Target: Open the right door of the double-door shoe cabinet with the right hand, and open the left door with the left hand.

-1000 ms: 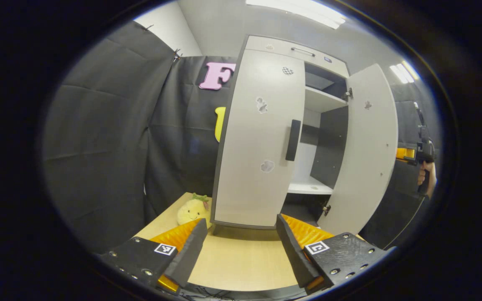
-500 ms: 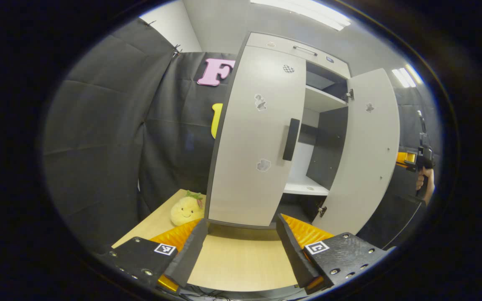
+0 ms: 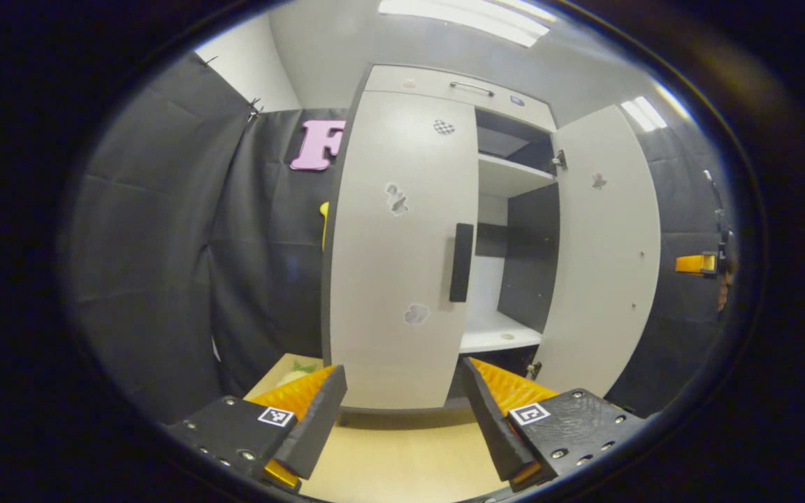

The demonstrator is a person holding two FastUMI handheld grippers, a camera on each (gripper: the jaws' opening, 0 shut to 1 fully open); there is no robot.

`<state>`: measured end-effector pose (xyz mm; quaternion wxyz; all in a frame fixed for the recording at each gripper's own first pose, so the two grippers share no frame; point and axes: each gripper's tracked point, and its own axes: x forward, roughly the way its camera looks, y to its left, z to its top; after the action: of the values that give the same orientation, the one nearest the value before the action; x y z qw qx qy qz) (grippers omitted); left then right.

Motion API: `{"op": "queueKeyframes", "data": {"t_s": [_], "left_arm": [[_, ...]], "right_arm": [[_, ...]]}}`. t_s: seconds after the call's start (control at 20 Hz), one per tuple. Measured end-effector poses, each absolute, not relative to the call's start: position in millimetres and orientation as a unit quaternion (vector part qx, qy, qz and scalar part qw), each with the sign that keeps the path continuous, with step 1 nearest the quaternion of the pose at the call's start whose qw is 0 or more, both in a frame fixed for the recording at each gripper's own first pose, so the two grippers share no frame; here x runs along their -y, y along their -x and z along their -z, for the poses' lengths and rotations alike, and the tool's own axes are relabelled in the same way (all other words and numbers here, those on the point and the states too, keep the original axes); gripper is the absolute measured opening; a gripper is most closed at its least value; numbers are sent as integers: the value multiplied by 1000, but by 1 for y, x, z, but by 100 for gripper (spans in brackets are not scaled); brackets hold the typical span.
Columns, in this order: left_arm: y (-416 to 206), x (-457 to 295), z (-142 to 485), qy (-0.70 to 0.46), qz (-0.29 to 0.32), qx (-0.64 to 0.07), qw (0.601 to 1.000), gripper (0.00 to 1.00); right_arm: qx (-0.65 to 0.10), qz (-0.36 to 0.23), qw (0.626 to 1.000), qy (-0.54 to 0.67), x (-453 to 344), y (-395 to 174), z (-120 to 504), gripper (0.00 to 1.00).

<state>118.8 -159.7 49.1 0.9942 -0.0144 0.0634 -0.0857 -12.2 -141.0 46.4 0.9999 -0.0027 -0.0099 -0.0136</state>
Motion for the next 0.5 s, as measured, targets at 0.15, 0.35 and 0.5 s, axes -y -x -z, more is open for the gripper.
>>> {"op": "queueKeyframes", "data": {"t_s": [0.15, 0.35, 0.5], "left_arm": [[-159, 189, -66, 9, 98, -46, 994, 95], [-205, 227, -91, 15, 108, -33, 993, 95], [-236, 239, -108, 26, 96, -22, 995, 95]], "right_arm": [[39, 73, 997, 5, 184, 7, -63, 0], [34, 87, 995, -18, 207, -13, -57, 20], [22, 92, 995, -17, 231, -36, -45, 72]]}}
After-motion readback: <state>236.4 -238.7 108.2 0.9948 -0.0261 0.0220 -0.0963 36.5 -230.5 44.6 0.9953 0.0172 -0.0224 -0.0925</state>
